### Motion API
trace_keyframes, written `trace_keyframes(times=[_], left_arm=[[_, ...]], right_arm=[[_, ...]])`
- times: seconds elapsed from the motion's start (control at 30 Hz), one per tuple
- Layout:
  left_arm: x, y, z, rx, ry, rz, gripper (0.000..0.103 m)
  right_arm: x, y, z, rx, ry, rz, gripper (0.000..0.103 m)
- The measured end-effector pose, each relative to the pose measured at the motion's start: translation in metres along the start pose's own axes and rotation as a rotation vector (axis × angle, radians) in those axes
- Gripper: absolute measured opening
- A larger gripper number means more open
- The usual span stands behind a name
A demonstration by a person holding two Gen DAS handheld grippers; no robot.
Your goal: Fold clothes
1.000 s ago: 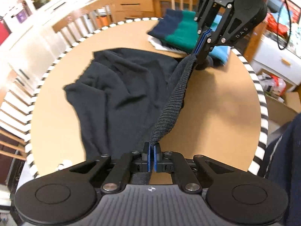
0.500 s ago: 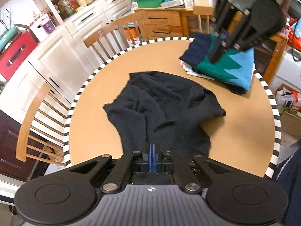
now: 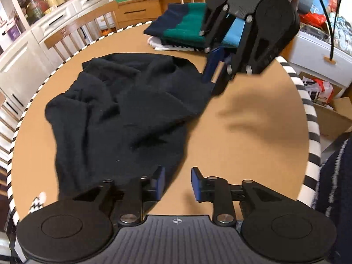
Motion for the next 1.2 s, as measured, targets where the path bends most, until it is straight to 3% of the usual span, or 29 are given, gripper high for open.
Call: trace_keyframes(times=[0.03,0.1,0.2,0.27,0.3,0.33,0.37,0.4,0.5,0.63,0.8,0.9,0.93,0.97,1.07,1.13,1.2], left_arm=[[0.006,0.002,0.001,-0.016,0.006,-0.012,0.049],[0.016,0.006,0.002,-0.017,0.025,-0.046,0.057],[0.029,0.011,0.004,-0.002,0.032,-0.091,0.057],[0.032,0.009,0.009,-0.003,0.023,-0.095,0.058],[0.032,0.007,0.011,-0.009,0.021,-0.093,0.059],[0.034,0.004,0.014,-0.017,0.016,-0.093,0.061],[0.036,0.001,0.016,-0.024,0.009,-0.095,0.061],[0.038,-0.002,0.018,-0.033,0.002,-0.097,0.061],[0.045,-0.014,0.023,-0.066,-0.018,-0.103,0.061],[0.051,-0.033,0.025,-0.11,-0.025,-0.106,0.058],[0.052,-0.058,0.024,-0.148,-0.017,-0.147,0.058],[0.045,-0.066,0.025,-0.155,0.005,-0.162,0.057],[0.04,-0.064,0.026,-0.147,0.019,-0.149,0.057],[0.035,-0.061,0.027,-0.135,0.034,-0.133,0.057],[0.024,-0.038,0.028,-0.036,0.073,-0.04,0.057],[0.024,-0.014,0.03,0.1,0.079,-0.002,0.057],[0.03,0.005,0.031,0.251,0.074,-0.01,0.058]], right_arm=[[0.004,-0.001,0.0,-0.004,0.017,0.012,0.036],[0.013,-0.004,-0.001,-0.012,0.052,0.037,0.038],[0.025,-0.009,-0.003,-0.023,0.104,0.074,0.043],[0.034,-0.014,-0.005,-0.049,0.133,0.111,0.054],[0.041,-0.018,-0.009,-0.077,0.132,0.137,0.054],[0.049,-0.02,-0.013,-0.095,0.126,0.155,0.046],[0.056,-0.017,-0.017,-0.076,0.103,0.146,0.013],[0.061,-0.011,-0.019,-0.022,0.063,0.111,0.004],[0.05,0.014,-0.011,0.123,0.041,0.018,0.004],[0.023,0.049,0.02,0.198,-0.022,0.056,0.004],[0.017,0.073,0.06,0.213,-0.129,0.126,0.005],[0.015,0.061,0.067,0.181,-0.113,0.131,0.02],[0.012,0.054,0.069,0.16,-0.096,0.136,0.032],[0.008,0.046,0.072,0.13,-0.068,0.142,0.035],[-0.002,0.02,0.078,0.021,0.007,0.155,0.035],[0.002,-0.003,0.079,-0.115,0.03,0.154,0.035],[0.007,-0.024,0.08,-0.256,0.05,0.164,0.035]])
Point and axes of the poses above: each gripper's, at about its wrist camera, not at the fingertips, and x roughly the way its jaws point, y to its right, z to its underside, the point moved 1 cm from there along x, roughly the way its jaws point, and after that the axes turned 1 degree about -y, right-handed, at the moved point
